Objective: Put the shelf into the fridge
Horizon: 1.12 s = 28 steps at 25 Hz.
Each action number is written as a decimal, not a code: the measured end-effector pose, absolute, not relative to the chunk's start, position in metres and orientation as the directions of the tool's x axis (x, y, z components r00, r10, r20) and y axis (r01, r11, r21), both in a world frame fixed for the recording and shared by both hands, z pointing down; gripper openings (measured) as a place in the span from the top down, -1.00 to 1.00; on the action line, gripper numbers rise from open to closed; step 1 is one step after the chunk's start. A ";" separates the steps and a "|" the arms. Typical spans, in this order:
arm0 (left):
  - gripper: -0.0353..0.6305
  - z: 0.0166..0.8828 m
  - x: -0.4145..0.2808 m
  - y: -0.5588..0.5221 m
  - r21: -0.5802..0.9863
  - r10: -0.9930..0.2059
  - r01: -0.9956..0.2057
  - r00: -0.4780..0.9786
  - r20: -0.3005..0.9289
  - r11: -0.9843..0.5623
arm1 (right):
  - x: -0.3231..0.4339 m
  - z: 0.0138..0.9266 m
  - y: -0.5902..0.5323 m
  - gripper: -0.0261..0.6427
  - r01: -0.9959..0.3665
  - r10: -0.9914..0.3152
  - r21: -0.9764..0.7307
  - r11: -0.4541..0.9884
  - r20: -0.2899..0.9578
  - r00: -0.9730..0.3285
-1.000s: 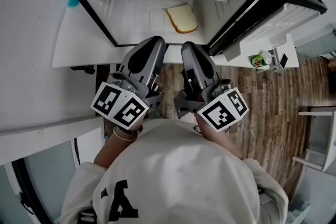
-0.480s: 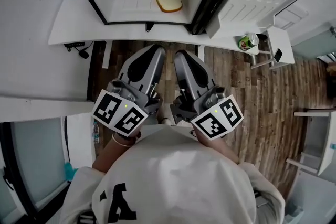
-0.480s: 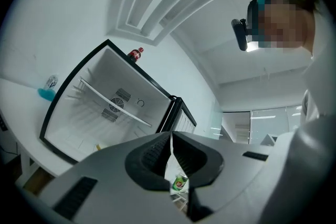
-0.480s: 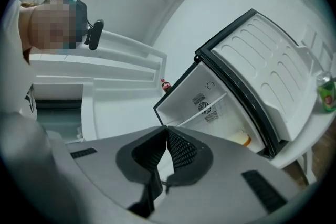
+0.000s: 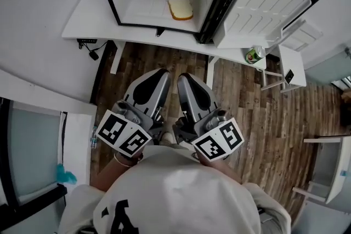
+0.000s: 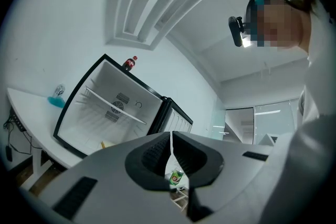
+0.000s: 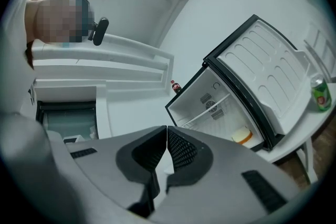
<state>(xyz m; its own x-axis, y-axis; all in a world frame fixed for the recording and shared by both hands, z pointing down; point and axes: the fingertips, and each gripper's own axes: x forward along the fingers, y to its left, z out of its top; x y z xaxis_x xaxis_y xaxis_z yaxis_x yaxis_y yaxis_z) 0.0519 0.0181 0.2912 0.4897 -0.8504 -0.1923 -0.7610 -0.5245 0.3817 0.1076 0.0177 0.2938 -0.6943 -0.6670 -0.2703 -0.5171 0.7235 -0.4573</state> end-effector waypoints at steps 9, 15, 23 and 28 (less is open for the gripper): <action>0.84 0.289 0.049 0.053 0.373 -0.846 -0.759 0.495 -0.199 -0.533 | 0.106 0.289 0.052 0.83 -0.528 -0.669 -0.439 0.727 -0.275 -0.691; 0.84 0.291 0.030 0.100 0.388 -0.846 -0.752 0.493 -0.205 -0.533 | 0.088 0.291 0.100 0.83 -0.537 -0.673 -0.436 0.722 -0.261 -0.692; 0.84 0.292 0.004 0.185 0.368 -0.836 -0.752 0.508 -0.206 -0.547 | 0.058 0.294 0.195 0.83 -0.590 -0.691 -0.378 0.714 -0.243 -0.681; 0.84 0.300 0.001 0.228 0.377 -0.819 -0.729 0.537 -0.202 -0.571 | 0.052 0.302 0.241 0.83 -0.616 -0.712 -0.372 0.694 -0.231 -0.663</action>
